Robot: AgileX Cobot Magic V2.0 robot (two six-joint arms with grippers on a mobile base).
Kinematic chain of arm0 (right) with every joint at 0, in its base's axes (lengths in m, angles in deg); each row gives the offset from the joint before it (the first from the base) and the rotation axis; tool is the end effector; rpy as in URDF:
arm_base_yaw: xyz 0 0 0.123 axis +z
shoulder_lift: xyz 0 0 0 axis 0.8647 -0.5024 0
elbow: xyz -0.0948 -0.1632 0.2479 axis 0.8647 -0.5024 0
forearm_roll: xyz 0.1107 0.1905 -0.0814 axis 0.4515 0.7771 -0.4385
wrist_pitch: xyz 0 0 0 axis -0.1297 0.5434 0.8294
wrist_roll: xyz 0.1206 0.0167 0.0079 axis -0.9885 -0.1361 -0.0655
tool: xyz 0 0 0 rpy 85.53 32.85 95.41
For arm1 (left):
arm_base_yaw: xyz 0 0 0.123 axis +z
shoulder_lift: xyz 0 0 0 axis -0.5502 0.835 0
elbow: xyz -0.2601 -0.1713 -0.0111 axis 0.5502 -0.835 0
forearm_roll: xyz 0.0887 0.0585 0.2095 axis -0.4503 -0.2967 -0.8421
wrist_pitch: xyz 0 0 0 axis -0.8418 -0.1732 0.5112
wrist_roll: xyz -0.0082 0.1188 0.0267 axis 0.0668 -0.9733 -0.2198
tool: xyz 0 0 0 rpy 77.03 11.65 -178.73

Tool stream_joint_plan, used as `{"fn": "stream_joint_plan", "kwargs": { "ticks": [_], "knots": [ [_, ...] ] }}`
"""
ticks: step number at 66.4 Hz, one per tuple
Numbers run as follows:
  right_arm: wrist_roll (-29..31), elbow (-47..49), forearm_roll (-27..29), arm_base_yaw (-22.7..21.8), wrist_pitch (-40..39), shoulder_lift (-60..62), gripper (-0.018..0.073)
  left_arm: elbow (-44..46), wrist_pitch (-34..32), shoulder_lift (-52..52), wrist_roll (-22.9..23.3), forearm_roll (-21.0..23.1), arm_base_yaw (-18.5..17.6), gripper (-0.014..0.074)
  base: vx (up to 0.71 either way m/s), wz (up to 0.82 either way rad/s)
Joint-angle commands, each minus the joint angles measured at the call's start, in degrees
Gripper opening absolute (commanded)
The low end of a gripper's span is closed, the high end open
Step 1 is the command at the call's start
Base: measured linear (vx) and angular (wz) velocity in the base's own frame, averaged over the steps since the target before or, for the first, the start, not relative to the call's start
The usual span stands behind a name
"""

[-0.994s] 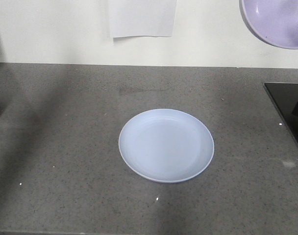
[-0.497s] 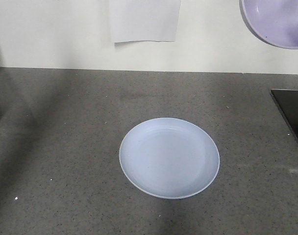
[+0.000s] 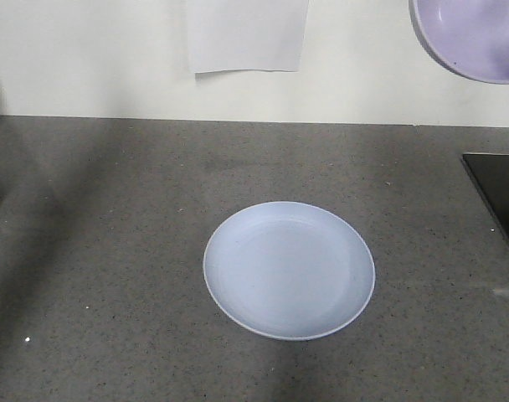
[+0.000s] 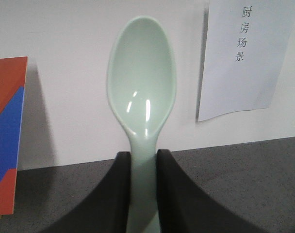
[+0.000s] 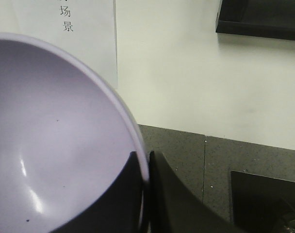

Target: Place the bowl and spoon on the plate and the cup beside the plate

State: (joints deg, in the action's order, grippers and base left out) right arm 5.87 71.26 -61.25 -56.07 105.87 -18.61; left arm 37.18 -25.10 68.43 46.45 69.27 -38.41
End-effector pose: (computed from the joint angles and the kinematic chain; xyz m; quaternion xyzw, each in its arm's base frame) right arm 0.2113 0.0235 0.5010 -0.0557 0.8200 0.0465 0.5677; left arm 0.1933 -0.0140 0.5062 0.0383 0.7785 -0.0091 0.6264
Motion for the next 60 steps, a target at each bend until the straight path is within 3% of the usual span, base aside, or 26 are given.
{"fn": "stream_joint_plan", "kwargs": {
  "ticks": [1,60],
  "knots": [
    [0.3,1.7,0.0,-0.1,-4.4,0.9,-0.001,1.2,-4.0,-0.8,0.8,0.0,-0.4,-0.0006,0.0,0.0],
    [0.3,1.7,0.0,-0.1,-4.4,0.9,-0.001,1.2,-4.0,-0.8,0.8,0.0,-0.4,-0.0006,0.0,0.0]
  ]
}}
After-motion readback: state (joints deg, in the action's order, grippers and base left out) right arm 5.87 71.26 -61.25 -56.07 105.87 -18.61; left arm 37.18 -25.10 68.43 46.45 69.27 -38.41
